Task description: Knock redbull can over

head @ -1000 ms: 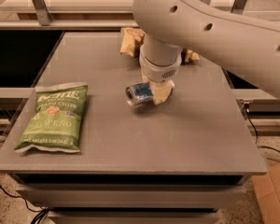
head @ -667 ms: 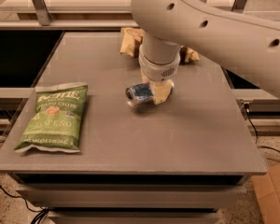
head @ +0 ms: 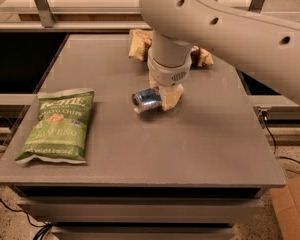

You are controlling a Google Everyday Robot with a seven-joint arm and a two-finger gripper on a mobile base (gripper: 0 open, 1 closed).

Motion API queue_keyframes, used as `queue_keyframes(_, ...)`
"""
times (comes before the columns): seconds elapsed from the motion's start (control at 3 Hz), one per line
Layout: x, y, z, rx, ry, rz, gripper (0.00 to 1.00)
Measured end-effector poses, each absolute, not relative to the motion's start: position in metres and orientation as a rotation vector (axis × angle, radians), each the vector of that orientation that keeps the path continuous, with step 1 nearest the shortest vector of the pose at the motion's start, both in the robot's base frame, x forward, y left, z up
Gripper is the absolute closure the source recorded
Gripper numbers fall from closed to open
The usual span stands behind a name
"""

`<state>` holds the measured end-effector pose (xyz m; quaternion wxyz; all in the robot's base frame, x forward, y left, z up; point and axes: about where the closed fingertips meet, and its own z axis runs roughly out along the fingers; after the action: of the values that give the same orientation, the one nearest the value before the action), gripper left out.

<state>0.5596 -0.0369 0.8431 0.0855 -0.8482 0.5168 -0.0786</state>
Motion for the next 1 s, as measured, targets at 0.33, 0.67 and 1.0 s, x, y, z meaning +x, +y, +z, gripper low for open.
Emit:
queue_keyframes(0.33, 0.5596, -0.036, 0.8431, -2.536, 1.542, -0.217, 0.14)
queue_keyframes(0.67, 0.5595, -0.0354, 0.8429, -2.544, 1.543, -0.204, 0.0)
queue_keyframes(1.0, 0.5593, -0.0349, 0.8426, -2.545, 1.543, -0.198, 0.0)
